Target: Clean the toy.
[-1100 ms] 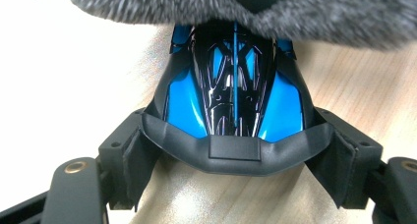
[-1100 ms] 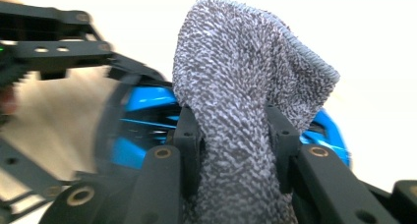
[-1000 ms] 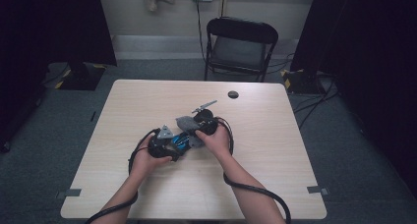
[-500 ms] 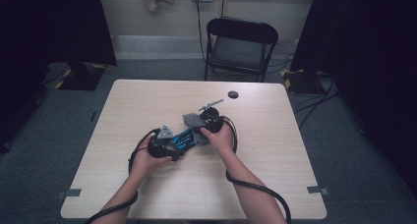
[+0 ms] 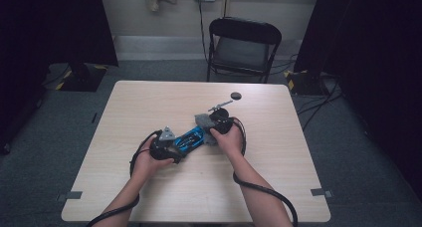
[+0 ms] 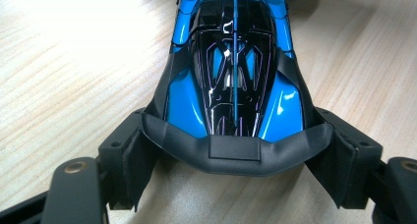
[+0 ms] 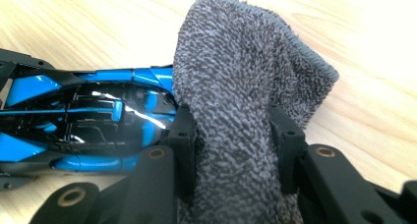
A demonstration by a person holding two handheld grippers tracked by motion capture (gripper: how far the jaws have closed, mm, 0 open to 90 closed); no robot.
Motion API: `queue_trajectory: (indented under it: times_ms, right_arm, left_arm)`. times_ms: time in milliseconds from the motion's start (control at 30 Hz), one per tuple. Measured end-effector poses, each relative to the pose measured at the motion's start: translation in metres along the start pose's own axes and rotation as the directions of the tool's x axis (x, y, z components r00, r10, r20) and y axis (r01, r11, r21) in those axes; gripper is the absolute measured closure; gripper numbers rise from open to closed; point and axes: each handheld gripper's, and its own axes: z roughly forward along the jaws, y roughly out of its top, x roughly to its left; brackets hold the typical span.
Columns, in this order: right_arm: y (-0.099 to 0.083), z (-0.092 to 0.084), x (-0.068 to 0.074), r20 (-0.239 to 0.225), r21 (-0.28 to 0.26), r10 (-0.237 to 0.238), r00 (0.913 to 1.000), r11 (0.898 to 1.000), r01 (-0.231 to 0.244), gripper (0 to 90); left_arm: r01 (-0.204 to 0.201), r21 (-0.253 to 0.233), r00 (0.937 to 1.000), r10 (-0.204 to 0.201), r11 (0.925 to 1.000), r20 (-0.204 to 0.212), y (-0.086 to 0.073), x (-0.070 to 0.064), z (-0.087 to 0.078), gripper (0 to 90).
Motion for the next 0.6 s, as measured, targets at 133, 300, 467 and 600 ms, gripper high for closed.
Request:
queue_trajectory:
  times_ms: [133,300,467,600]
  right_arm:
    - [0.0,-0.011,-0.006,-0.015,-0.031,0.023,0.9996,0.999,-0.024,62.9]
    - [0.007,-0.024,0.012,-0.053,-0.067,-0.049,0.9974,0.997,0.046,62.9]
    - [0.01,-0.022,0.034,-0.109,-0.083,-0.096,0.9894,0.993,0.088,62.7]
    - [0.01,-0.015,0.051,-0.128,-0.072,-0.138,0.982,0.989,0.13,62.6]
  left_arm:
    - [0.004,-0.002,1.0,-0.004,1.0,0.001,0.0,0.0,0.0,24.6]
    - [0.003,-0.002,1.0,-0.003,1.0,0.0,0.0,0.0,0.0,24.6]
    - [0.003,-0.002,1.0,-0.003,1.0,0.0,0.0,0.0,0.0,24.6]
    - [0.002,-0.002,1.0,-0.002,1.0,0.0,0.0,0.0,0.0,24.6]
